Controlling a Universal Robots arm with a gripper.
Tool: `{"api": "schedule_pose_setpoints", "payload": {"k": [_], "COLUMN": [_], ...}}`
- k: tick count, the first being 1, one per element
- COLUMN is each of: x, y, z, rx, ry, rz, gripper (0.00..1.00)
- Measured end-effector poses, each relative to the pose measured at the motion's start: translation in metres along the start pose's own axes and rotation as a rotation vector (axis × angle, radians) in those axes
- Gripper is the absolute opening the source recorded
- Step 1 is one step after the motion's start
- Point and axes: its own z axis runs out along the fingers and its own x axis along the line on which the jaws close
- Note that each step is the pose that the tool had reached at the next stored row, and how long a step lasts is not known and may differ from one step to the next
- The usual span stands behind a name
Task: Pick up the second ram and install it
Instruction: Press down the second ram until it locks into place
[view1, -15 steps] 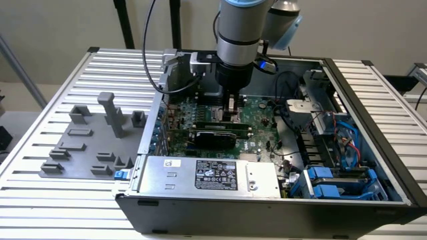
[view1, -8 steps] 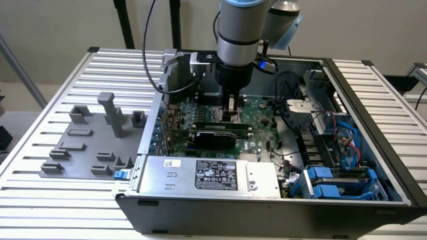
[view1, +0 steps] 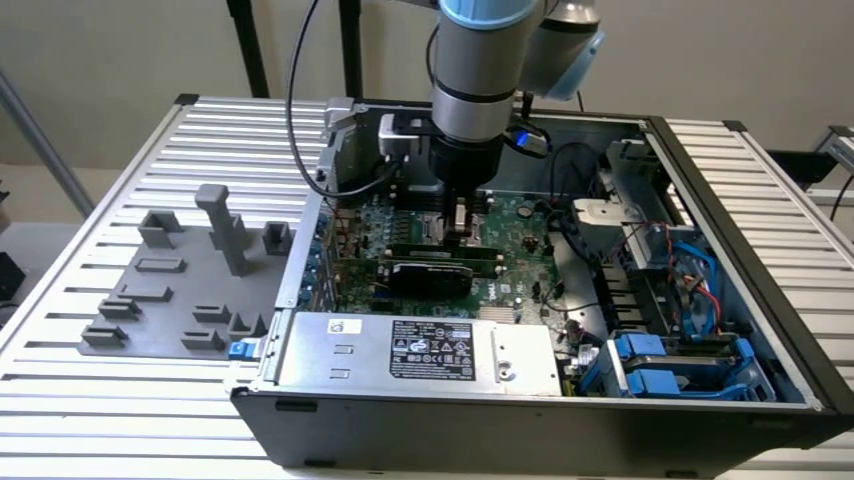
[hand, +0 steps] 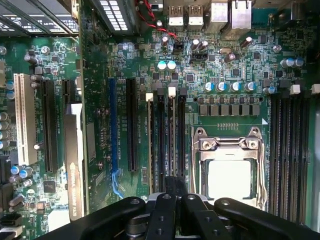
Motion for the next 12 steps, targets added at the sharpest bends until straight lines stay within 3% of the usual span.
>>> {"api": "schedule_pose_setpoints", "payload": {"k": [7,10,12], "x": [0.001,0.000,0.000], "y": [0.0002,0.0000,-0.0006], "z": [0.0094,0.0021,-0.0072], "rx": [-0.0012,-0.0005,-0.0011], "ry": [0.0027,-0.0016,-0.0006], "rz": [0.000,0.000,0.000], "gripper": [0.11,0.11,0.11]}}
